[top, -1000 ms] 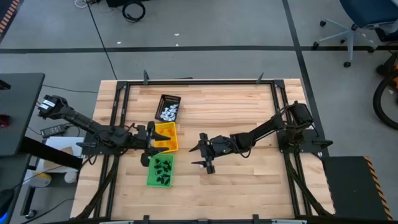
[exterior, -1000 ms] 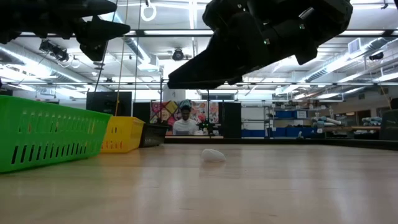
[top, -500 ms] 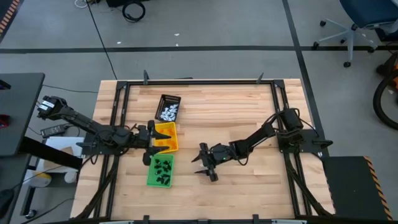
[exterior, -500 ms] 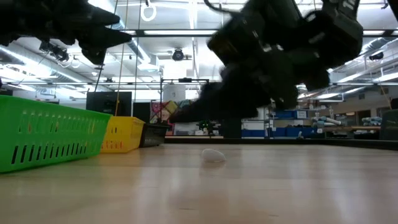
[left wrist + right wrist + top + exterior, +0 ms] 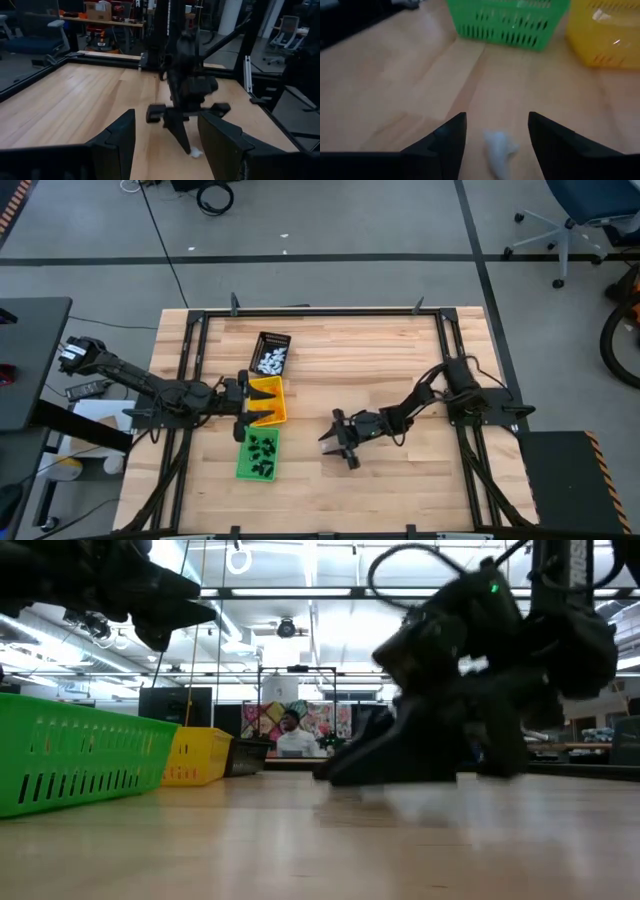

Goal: Sort Halloween decoration
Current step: Put the white ghost plush toy into the black basket

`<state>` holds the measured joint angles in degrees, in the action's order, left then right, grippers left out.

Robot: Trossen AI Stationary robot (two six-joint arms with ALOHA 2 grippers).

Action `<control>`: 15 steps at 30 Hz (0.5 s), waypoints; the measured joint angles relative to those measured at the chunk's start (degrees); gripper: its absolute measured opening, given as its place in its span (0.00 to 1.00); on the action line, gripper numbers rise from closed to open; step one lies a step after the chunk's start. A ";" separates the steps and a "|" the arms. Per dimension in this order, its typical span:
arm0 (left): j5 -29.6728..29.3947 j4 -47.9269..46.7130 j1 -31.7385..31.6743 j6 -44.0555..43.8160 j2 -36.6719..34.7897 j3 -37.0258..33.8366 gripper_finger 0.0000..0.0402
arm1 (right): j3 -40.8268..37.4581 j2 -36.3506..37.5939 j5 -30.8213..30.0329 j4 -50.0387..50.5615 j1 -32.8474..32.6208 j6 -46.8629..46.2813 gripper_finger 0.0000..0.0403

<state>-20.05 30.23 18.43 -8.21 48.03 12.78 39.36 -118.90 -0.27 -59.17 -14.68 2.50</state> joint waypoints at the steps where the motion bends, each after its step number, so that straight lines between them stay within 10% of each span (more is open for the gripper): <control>1: 0.00 0.01 -0.15 0.01 0.00 0.00 0.47 | 0.66 -1.44 0.30 -0.17 0.00 -0.04 0.53; 15: -0.04 -0.01 -0.39 0.06 0.00 0.00 0.47 | 1.86 -5.82 3.23 -2.58 1.03 -2.75 0.28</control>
<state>-20.09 30.22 18.04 -8.14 48.03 12.78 41.22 -124.73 2.96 -61.75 -13.65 -0.25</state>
